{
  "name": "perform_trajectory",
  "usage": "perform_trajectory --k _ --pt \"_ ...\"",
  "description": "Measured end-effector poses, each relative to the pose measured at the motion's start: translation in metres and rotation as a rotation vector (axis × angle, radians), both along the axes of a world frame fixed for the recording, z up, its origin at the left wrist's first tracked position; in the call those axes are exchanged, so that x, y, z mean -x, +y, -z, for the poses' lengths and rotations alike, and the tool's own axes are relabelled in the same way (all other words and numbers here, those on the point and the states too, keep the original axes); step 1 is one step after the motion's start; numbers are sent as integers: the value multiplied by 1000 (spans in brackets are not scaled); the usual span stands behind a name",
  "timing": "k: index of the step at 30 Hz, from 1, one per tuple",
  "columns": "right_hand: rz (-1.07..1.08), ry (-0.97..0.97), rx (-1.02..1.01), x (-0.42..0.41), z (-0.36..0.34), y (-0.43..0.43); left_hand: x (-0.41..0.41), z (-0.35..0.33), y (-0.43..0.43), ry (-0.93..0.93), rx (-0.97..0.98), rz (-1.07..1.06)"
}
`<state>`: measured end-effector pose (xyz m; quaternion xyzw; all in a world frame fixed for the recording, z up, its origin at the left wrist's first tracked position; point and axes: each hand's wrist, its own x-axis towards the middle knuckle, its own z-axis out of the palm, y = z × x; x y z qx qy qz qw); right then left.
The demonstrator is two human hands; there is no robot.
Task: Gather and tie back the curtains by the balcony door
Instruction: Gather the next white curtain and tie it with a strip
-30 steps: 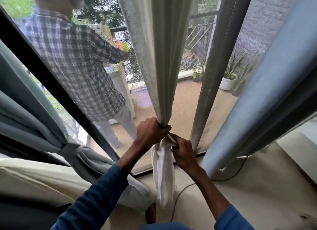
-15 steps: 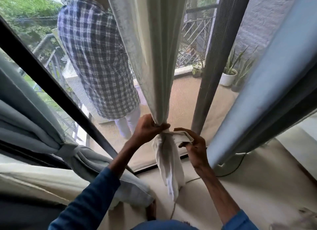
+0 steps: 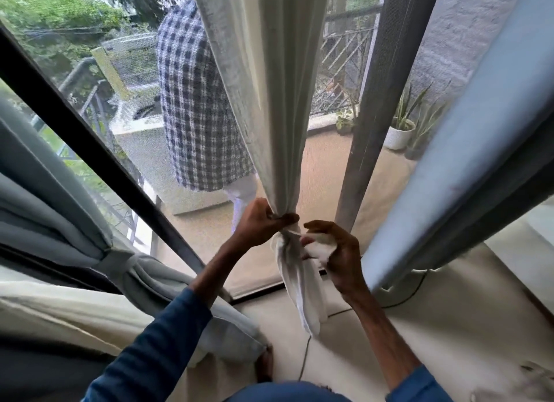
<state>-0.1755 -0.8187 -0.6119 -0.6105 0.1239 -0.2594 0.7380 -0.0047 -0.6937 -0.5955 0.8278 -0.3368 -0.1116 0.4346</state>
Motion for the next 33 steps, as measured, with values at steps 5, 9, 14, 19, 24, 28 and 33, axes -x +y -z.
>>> perform_trajectory --k 5,9,14,19,24,28,33 --pt "66 75 -224 7 -2 -15 2 -5 3 25 -1 29" --pt "34 160 -303 11 12 -30 4 -14 13 117 -1 89" --pt "-64 251 -147 9 21 -31 18 -22 16 223 58 234" --pt "-10 279 -88 -5 20 -24 29 -15 18 202 80 236" --pt "-17 314 54 -7 18 -26 27 -12 22 275 188 208" --pt "17 272 15 -9 9 -23 28 -16 19 332 237 162" --pt "59 173 -350 -14 -18 -24 29 0 8 211 162 -15"
